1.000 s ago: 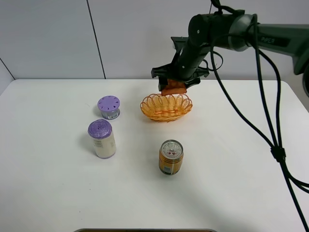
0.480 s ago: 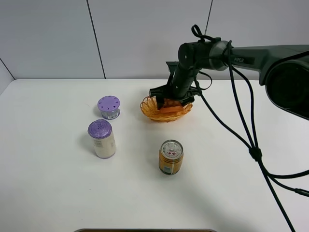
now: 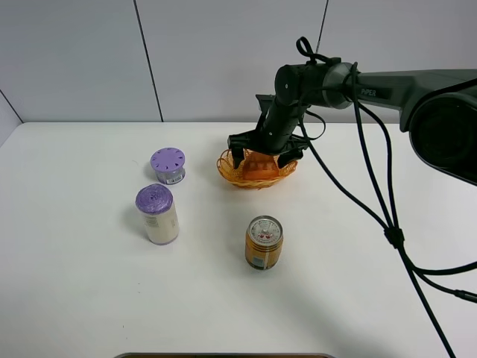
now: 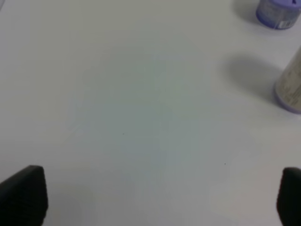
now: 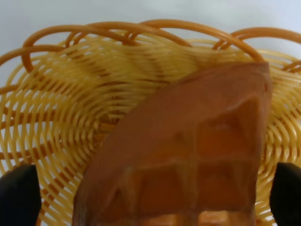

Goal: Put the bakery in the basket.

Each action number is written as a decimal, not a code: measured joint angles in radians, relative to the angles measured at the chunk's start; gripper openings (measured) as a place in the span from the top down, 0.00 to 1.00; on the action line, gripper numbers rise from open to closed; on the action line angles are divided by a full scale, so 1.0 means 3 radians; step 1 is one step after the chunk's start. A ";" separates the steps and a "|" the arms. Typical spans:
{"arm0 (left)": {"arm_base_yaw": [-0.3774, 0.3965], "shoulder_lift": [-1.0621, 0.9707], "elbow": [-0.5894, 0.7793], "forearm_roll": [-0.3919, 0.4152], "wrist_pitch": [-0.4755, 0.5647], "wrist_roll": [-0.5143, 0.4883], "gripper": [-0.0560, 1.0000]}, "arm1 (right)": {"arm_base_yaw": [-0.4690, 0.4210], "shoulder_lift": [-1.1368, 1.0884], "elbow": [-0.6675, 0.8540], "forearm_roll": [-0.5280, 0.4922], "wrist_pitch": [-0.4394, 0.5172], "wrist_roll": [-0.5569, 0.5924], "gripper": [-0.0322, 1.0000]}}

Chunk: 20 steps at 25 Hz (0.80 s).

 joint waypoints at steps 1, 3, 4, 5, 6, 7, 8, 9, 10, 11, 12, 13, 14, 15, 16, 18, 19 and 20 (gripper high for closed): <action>0.0000 0.0000 0.0000 0.0000 0.0000 0.0000 0.01 | 0.0000 -0.0006 0.0000 0.0000 0.0020 0.0000 0.03; 0.0000 0.0000 0.0000 0.0000 0.0000 0.0000 0.01 | 0.0000 -0.0039 -0.0003 0.0000 0.0078 0.0000 0.03; 0.0000 0.0000 0.0000 0.0000 0.0000 0.0000 0.01 | 0.0000 -0.0073 -0.0003 -0.0003 0.0105 0.0000 0.03; 0.0000 0.0000 0.0000 0.0000 0.0000 0.0000 0.01 | 0.0000 -0.0115 -0.0003 -0.0012 0.0139 0.0000 0.03; 0.0000 0.0000 0.0000 0.0000 0.0000 0.0000 0.01 | 0.0000 -0.0190 -0.0003 -0.0014 0.0171 0.0000 0.03; 0.0000 0.0000 0.0000 0.0000 0.0000 0.0000 0.01 | 0.0000 -0.0258 -0.0003 -0.0022 0.0221 0.0000 0.03; 0.0000 0.0000 0.0000 0.0000 0.0000 0.0000 0.01 | 0.0000 -0.0350 -0.0007 -0.0042 0.0295 0.0000 0.03; 0.0000 0.0000 0.0000 0.0000 0.0000 0.0000 0.01 | 0.0000 -0.0453 -0.0007 -0.0074 0.0368 -0.0003 0.03; 0.0000 0.0000 0.0000 0.0000 0.0000 0.0000 0.01 | 0.0000 -0.0547 -0.0007 -0.0109 0.0476 -0.0007 0.03; 0.0000 0.0000 0.0000 0.0000 0.0000 0.0000 0.01 | 0.0000 -0.0646 -0.0007 -0.0139 0.0614 -0.0030 0.03; 0.0000 0.0000 0.0000 0.0000 0.0000 0.0000 0.01 | 0.0000 -0.0787 -0.0007 -0.0186 0.0771 -0.0049 0.03; 0.0000 0.0000 0.0000 0.0000 0.0000 0.0000 0.01 | 0.0000 -0.0894 -0.0007 -0.0237 0.0905 -0.0085 0.03; 0.0000 0.0000 0.0000 0.0000 0.0000 0.0000 0.01 | 0.0000 -0.1023 -0.0007 -0.0276 0.1067 -0.0121 0.03; 0.0000 0.0000 0.0000 0.0000 0.0000 0.0000 0.01 | 0.0000 -0.1158 -0.0007 -0.0315 0.1202 -0.0161 0.03; 0.0000 0.0000 0.0000 0.0000 0.0000 0.0000 0.01 | 0.0000 -0.1273 -0.0007 -0.0362 0.1266 -0.0200 0.03; 0.0000 0.0000 0.0000 0.0000 0.0000 0.0000 0.01 | 0.0000 -0.1555 -0.0007 -0.0467 0.1312 -0.0254 0.03; 0.0000 0.0000 0.0000 0.0000 0.0000 0.0000 0.01 | 0.0000 -0.1673 -0.0007 -0.0560 0.1312 -0.0258 0.03; 0.0000 0.0000 0.0000 0.0000 0.0000 0.0000 0.01 | 0.0000 -0.1810 -0.0007 -0.0621 0.1315 -0.0259 0.03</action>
